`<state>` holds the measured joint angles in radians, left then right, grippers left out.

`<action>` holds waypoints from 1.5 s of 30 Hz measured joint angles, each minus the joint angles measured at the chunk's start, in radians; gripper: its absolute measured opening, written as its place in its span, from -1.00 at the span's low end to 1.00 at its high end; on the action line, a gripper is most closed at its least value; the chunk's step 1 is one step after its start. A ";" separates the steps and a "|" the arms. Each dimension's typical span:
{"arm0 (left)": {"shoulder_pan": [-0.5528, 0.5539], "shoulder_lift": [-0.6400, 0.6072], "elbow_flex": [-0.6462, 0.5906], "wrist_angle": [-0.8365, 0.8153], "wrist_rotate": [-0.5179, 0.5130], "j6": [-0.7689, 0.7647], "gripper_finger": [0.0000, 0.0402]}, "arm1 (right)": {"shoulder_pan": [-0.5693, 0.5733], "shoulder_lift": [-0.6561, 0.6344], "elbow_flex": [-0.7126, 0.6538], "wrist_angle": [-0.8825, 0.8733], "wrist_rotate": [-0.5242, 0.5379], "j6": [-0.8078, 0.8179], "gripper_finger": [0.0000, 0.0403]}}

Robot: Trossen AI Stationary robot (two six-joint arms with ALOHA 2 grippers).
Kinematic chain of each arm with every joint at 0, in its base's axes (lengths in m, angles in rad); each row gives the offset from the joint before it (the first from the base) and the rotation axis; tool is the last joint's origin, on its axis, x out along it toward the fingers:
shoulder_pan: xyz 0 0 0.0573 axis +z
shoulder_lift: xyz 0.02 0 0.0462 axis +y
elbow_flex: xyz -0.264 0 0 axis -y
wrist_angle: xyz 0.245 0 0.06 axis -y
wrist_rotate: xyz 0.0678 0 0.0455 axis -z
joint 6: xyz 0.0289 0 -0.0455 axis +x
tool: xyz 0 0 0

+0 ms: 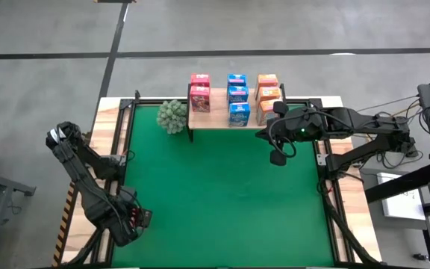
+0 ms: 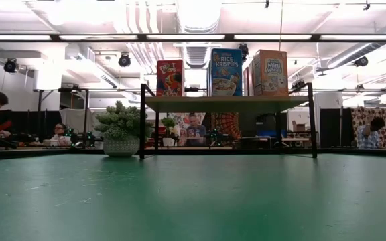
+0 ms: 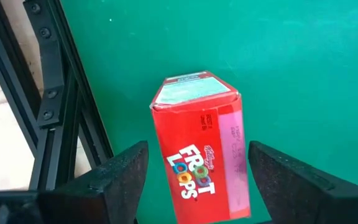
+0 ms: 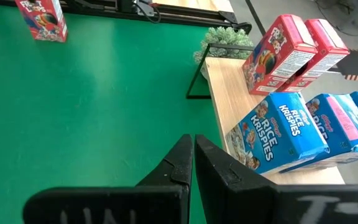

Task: Stack cereal on shelf
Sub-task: Put the red cereal box on the shelf aligned with the other red cereal box

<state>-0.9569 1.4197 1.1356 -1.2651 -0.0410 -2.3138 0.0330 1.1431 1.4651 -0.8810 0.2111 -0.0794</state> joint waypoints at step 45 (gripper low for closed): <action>0.027 0.008 0.131 -0.086 -0.117 0.198 -0.06 | 0.000 0.000 -0.011 -0.004 -0.001 0.000 -0.96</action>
<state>-0.9303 1.4279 1.2664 -1.3510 -0.1583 -2.1158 0.0328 1.1435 1.4544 -0.8853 0.2104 -0.0796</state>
